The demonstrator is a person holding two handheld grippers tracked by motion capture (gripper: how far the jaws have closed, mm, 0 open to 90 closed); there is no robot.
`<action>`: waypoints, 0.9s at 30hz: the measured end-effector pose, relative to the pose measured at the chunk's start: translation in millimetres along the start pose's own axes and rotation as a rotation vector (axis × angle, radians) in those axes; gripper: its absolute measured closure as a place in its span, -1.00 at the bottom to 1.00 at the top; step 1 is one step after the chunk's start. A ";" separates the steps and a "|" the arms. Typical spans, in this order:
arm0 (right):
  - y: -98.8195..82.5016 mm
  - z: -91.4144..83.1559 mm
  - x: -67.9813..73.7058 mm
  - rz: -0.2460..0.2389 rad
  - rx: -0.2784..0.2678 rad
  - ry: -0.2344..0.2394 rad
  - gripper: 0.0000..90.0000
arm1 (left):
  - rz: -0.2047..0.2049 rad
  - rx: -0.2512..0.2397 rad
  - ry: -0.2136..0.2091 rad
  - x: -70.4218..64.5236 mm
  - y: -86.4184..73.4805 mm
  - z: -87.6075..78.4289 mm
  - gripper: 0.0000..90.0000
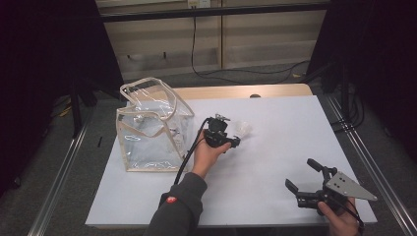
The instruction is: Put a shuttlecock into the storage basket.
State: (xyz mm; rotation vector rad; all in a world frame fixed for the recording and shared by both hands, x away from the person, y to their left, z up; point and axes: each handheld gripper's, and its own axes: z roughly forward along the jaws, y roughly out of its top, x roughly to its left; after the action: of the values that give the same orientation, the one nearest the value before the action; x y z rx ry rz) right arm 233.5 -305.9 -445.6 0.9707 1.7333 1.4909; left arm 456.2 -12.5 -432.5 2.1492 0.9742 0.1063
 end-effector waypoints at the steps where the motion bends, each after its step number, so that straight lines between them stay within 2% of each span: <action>1: 0.1 0.0 0.1 0.000 0.000 0.000 -0.96 | -0.004 -0.003 -0.003 0.0 -0.1 1.2 -0.11; 3: 0.0 0.2 0.0 -0.001 -0.001 0.001 -0.96 | -0.006 -0.009 -0.001 -0.1 -0.2 3.8 -0.04; 27: 0.0 -0.5 -0.7 -0.002 0.000 0.002 -0.96 | 0.008 -0.022 0.043 -4.3 0.6 24.2 0.18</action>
State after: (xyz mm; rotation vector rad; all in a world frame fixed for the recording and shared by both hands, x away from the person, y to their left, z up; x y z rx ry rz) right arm 233.4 -306.8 -445.5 0.9677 1.7358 1.4913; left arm 462.2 -30.4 -448.2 2.1385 0.9845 0.1665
